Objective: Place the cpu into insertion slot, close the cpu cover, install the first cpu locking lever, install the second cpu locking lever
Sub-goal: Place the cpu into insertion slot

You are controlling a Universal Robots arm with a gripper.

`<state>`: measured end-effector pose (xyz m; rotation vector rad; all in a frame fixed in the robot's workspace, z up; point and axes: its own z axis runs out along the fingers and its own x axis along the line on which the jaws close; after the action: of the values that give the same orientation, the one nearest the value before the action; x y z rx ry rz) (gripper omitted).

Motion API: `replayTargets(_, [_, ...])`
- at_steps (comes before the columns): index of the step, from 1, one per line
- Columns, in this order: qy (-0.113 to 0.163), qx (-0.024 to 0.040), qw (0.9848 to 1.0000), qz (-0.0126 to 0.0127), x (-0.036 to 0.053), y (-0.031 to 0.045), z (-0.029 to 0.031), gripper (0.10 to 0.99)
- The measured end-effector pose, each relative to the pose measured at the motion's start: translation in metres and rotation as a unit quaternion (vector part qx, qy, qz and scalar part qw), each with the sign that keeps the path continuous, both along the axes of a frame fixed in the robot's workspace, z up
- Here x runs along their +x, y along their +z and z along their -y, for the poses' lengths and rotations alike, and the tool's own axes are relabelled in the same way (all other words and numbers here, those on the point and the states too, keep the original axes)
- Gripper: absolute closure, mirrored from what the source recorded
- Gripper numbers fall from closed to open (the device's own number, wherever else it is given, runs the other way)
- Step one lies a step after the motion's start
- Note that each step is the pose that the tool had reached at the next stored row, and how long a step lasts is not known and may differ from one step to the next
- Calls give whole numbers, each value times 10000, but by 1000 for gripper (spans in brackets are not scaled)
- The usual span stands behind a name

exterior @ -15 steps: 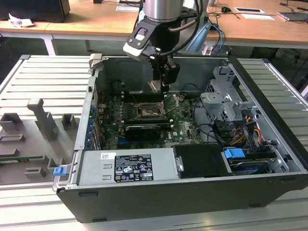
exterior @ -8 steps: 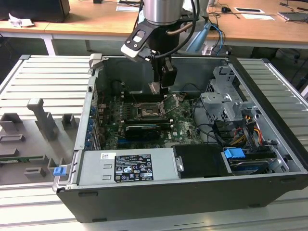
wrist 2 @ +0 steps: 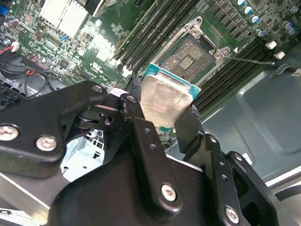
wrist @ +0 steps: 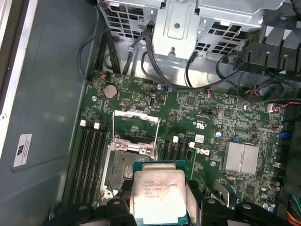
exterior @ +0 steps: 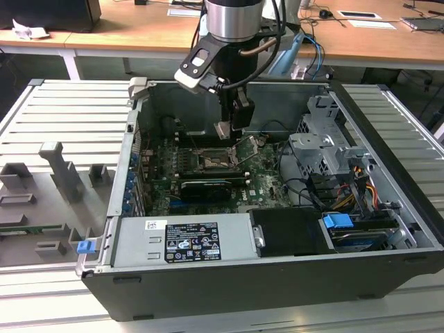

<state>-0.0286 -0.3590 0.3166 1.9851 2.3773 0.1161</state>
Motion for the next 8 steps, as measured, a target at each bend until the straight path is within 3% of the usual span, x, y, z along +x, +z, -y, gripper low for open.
replayTargets(8, [-3, 0, 10000, 0, 0, -74, 0, 557])
